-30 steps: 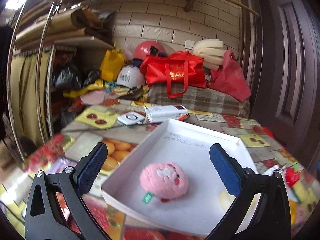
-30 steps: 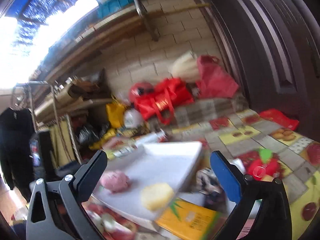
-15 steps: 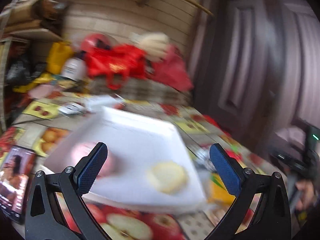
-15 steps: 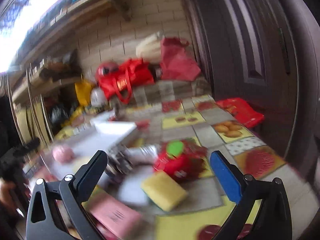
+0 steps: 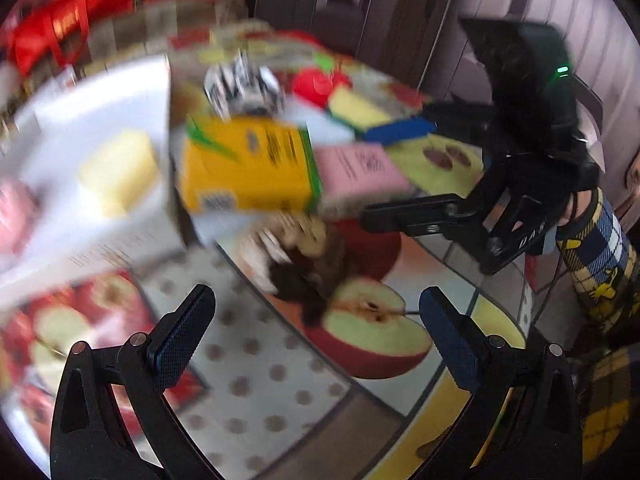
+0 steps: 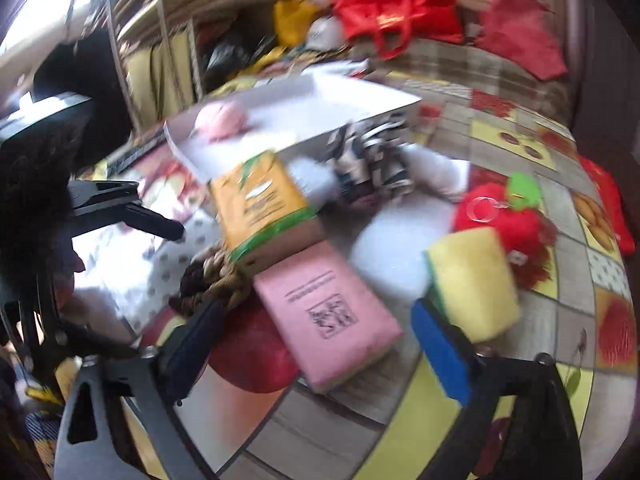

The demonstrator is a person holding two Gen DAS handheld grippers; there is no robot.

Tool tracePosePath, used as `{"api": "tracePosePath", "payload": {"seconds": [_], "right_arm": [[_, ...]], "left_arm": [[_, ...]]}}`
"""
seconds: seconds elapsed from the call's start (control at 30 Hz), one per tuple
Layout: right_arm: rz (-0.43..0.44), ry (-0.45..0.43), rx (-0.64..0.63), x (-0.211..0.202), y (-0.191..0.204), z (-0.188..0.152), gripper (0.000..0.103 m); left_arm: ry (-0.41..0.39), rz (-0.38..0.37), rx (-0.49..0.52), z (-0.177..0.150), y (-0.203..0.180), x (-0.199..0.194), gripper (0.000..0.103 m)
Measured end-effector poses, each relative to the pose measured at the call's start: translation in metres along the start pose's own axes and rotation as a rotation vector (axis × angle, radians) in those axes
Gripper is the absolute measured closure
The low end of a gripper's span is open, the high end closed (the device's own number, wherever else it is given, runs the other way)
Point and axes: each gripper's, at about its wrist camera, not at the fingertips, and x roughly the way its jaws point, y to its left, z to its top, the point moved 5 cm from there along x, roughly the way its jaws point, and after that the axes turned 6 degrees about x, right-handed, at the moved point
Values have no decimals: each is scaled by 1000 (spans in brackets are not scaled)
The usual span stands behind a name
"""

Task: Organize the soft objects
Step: 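Reach the left tool to the braided rope toy while the right tool reaches the small tissue pack, then grasp and lift the rope toy with the left tool while the right tool lifts the tissue pack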

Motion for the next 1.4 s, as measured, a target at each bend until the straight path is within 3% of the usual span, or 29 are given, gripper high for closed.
{"api": "tracePosePath", "payload": {"seconds": [0.13,0.27,0.3,0.33,0.37,0.4,0.67,0.93,1.07,1.13,1.3,1.4], "right_arm": [[-18,82,-10,16,0,-5,30],[-18,66,-28,9,2,-10,40],[-18,62,-23,6,0,-10,40],[-17,57,-6,4,-4,-12,40],[-14,51,12,2,-7,-12,40],[-14,39,40,-2,-12,-15,41],[-27,-80,126,-30,-23,-16,41],[-44,-341,291,-54,-34,19,46],[-88,-440,350,-58,-36,26,48],[-111,-484,346,-61,-31,30,49],[-120,-518,331,-63,-15,36,49],[-118,-516,310,-57,-4,41,49]], "left_arm": [[14,1,-31,6,-4,11,1],[45,53,-28,19,-5,24,4],[51,68,-17,23,-6,28,16],[52,78,-10,22,-4,28,40],[48,92,-2,22,-4,28,53],[42,109,3,25,-3,28,59],[23,103,11,12,4,18,64],[-151,186,14,12,4,-19,64],[-291,481,126,13,14,-48,64],[-314,549,131,11,24,-53,64],[-354,486,-92,4,76,-67,64],[-373,511,-183,0,103,-73,64]]}}
